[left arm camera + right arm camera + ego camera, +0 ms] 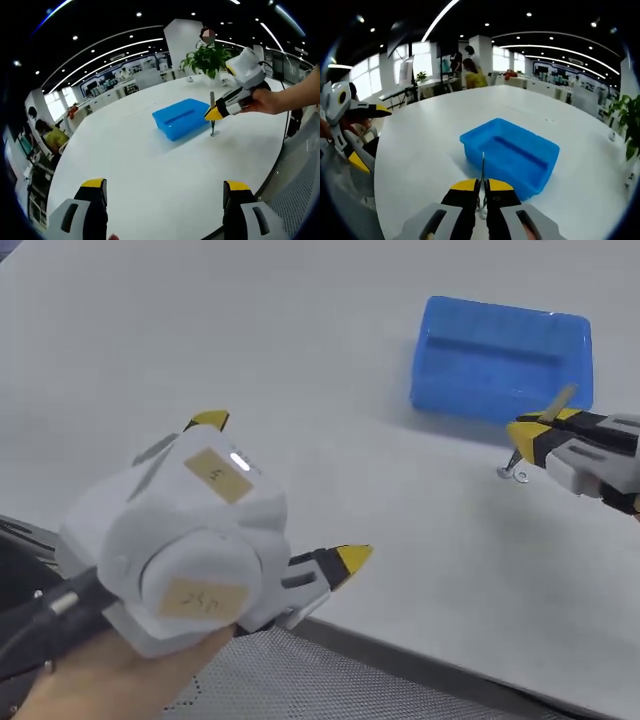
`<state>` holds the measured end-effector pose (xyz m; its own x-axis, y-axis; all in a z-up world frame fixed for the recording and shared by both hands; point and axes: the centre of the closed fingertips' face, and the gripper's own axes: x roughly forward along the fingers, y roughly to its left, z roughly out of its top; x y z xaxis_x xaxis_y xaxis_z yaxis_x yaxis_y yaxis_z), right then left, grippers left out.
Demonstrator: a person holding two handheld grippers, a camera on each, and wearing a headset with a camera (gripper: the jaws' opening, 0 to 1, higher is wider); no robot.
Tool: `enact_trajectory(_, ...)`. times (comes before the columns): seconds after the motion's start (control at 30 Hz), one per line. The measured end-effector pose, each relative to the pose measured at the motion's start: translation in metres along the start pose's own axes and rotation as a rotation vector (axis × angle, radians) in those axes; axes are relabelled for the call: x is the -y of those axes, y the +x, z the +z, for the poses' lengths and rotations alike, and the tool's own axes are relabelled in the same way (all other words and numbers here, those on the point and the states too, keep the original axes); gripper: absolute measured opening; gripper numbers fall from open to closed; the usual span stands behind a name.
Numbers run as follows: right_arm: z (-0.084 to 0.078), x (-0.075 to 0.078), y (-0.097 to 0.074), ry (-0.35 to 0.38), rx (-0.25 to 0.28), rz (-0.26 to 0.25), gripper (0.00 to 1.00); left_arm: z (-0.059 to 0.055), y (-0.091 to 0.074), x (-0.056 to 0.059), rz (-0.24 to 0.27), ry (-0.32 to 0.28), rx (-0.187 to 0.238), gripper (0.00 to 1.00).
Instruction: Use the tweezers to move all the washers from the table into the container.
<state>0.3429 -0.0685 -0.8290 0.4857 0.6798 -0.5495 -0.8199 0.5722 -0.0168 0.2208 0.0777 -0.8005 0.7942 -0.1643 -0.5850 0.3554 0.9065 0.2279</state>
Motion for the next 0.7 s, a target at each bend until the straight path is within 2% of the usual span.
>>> enact_trajectory(0.03,-0.001,0.001,0.000,-0.027,-0.010,-0.013,0.02,0.000,0.000,0.000,0.001,0.001,0.000,0.99)
enact_trajectory(0.1,-0.001,0.000,-0.002,0.009,-0.012,-0.015,0.01,0.000,0.000,-0.001,0.004,-0.001,0.002,0.99)
enact_trajectory(0.23,0.004,0.002,-0.007,0.029,-0.001,-0.006,0.01,-0.001,0.000,-0.001,0.002,-0.007,-0.004,0.99)
enact_trajectory(0.37,0.013,0.007,-0.014,0.043,0.011,-0.017,0.01,0.000,-0.001,0.001,0.003,0.010,0.000,0.99)
enact_trajectory(0.7,0.052,0.010,-0.038,0.055,0.086,-0.010,0.01,0.004,-0.004,-0.002,0.014,0.000,0.025,0.99)
